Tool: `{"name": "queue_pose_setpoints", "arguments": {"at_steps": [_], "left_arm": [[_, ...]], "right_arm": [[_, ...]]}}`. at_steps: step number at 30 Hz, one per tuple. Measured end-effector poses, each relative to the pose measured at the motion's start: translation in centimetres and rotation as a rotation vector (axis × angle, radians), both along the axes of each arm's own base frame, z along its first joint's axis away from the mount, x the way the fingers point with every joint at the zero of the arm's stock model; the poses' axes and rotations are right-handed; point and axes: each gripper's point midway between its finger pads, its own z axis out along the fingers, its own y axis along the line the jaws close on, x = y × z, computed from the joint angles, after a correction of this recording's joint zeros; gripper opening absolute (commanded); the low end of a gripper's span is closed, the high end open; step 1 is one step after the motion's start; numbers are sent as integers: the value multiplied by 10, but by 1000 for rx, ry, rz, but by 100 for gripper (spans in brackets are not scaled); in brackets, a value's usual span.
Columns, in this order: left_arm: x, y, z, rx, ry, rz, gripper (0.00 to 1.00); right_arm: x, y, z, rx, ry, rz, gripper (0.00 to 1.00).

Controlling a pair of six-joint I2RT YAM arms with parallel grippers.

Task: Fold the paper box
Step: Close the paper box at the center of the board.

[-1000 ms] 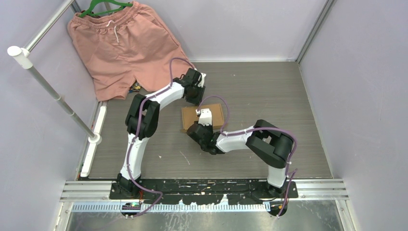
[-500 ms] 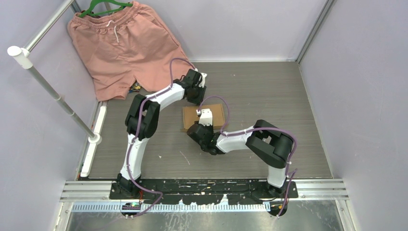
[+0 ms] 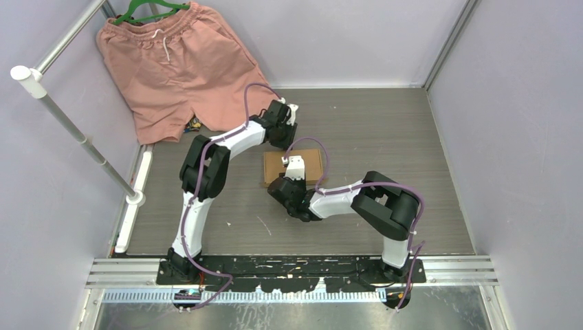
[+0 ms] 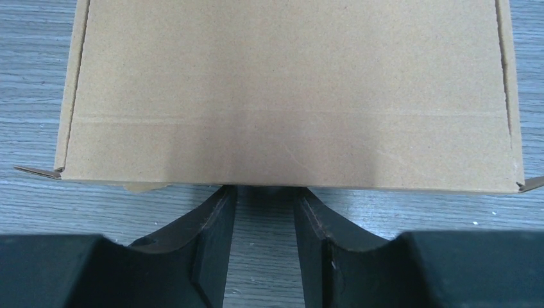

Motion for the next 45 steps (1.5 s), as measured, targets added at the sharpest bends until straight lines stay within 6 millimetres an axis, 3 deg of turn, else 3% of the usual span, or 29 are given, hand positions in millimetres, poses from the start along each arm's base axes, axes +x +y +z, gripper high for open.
{"name": "queue_pose_setpoints", "arguments": {"at_steps": [20,33,45], "left_arm": [[-11,-20,0,-33,-103,-2,32],[-58,-38,-3,-78,-45,-38,32],[-86,-36,-2,-57,17,-62,36]], "right_arm": [[-9,-11,0,-5,4,-19,45],[-60,-29,-2,-6,25,-13,46],[-90,-71,0,-74,116,21,60]]}}
